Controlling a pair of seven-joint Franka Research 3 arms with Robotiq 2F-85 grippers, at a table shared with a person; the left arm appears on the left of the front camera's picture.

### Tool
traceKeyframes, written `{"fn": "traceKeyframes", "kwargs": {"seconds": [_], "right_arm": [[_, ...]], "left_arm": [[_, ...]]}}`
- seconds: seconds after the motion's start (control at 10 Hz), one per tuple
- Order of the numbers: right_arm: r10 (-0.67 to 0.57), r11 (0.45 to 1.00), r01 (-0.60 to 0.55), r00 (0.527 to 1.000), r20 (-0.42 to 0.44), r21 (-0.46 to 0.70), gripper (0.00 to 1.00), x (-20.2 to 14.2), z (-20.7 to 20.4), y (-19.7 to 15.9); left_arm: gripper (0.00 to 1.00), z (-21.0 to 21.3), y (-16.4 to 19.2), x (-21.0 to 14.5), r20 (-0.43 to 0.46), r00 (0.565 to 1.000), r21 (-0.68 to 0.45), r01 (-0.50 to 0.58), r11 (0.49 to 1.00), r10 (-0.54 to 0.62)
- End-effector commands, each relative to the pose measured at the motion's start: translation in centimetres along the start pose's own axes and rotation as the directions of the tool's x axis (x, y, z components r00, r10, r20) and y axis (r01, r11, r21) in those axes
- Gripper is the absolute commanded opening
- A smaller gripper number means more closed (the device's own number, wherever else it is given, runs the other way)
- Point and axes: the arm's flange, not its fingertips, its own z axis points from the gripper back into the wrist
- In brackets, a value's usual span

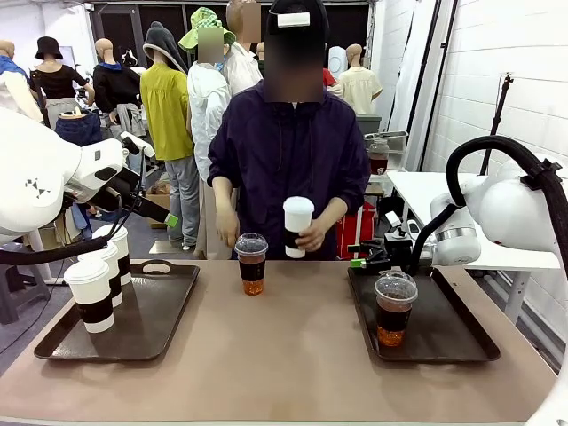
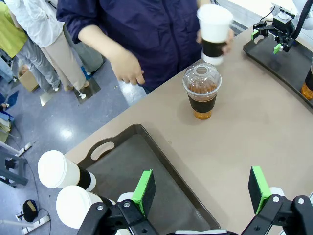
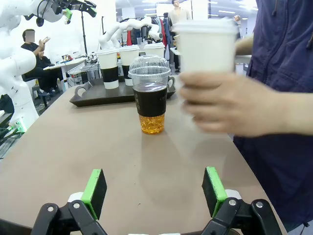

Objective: Distribute the coffee onto the tray.
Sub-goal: Pick up another iced Americano from the middle of the table and place it on the right Handle tray.

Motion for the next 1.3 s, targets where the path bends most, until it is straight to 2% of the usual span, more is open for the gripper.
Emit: {"fn": "traceKeyframes", "kwargs": {"seconds": [0.0,0.5,0.8,1.2], "right_arm": [[0.0,1.0,0.0,1.0,0.001,0.001,1.0,0.0,0.0,0.0],[0.006,1.0,-0.006,1.0,-0.001,0.009,1.0,0.3,-1.0,-0.4],[-0.013,1.0,0.013,1.0,0.019,0.026,1.0,0.3,-3.6,-0.7],[-0.003,0.999,0.003,1.0,0.001,0.046,1.0,1.5,-7.9,-0.8]], "left_arm": [[1.0,0.1,0.1,-0.1,0.002,1.0,-0.004,-0.004,1.0,0.004],[1.0,0.1,0.1,-0.1,0.002,1.0,-0.004,-0.004,1.0,0.004],[1.0,0.1,0.1,-0.1,0.002,1.0,-0.004,-0.004,1.0,0.004],[1.0,0.1,0.1,-0.1,0.002,1.0,-0.004,-0.004,1.0,0.004]]}}
